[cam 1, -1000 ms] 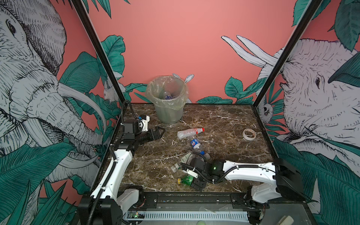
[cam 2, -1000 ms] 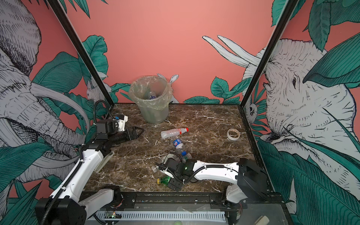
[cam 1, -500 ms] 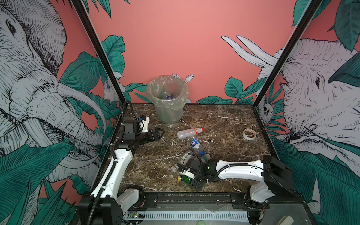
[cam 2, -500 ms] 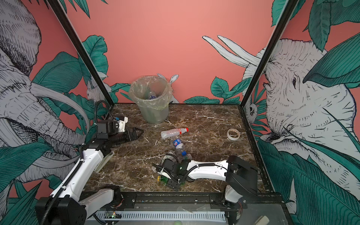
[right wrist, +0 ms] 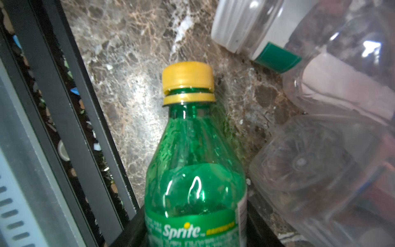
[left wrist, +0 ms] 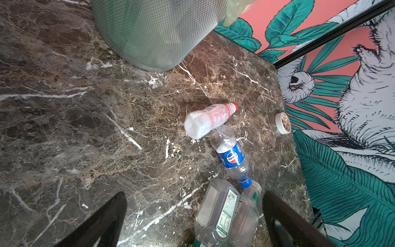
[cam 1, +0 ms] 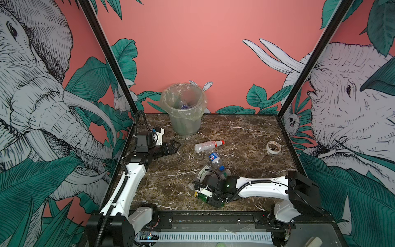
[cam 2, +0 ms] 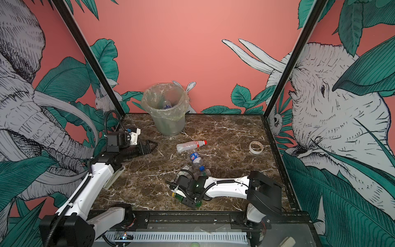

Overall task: Throw the plastic bottles in the bin
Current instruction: 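Lower the right gripper onto the green Sprite bottle and grasp it, then lift the Sprite bottle with the right gripper and carry it over the wastebasket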

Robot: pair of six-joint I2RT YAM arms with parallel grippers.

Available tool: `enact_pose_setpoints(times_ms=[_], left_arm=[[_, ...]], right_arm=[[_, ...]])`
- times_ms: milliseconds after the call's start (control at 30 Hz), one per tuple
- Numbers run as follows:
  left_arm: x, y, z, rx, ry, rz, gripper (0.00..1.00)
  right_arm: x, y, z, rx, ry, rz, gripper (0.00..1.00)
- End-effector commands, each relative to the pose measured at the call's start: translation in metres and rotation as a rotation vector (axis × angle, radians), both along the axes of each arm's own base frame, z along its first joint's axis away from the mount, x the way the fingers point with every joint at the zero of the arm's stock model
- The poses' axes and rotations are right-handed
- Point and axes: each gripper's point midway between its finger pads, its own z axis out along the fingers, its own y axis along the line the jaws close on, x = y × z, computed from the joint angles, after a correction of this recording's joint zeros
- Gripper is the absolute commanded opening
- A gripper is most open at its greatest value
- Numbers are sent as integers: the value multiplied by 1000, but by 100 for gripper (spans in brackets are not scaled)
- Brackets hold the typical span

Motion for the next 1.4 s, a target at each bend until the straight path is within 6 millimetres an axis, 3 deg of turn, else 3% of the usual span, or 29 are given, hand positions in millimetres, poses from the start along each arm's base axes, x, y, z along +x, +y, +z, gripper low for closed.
enact_pose_setpoints(times_ms=[0,233,533,867,1167,1267,1300,1367], left_arm=[[-2,0,-1,15,3,-9,99],[-5,2,-1,30,-1,-7,99],[-2,1,4,22,-9,-8,99],[0,0,2,18,0,-14,99],[-4,0,-1,29,-1,-25,100],[-5,1,-1,35,-1,-23,100],[-5,1,-1,36,1,-24,100],[-6,1,-2,37,10,-23,100]], right_arm=[[-4,3,-1,7,12,-5,53],[6,12,42,111,-44,-55,53],[41,30,113,331,-37,-243,54],[146,8,188,676,-10,-647,50],[218,19,263,921,-111,-727,51],[239,17,287,976,-156,-746,51],[246,16,307,1017,-180,-746,51],[255,11,318,1041,-211,-761,51]])
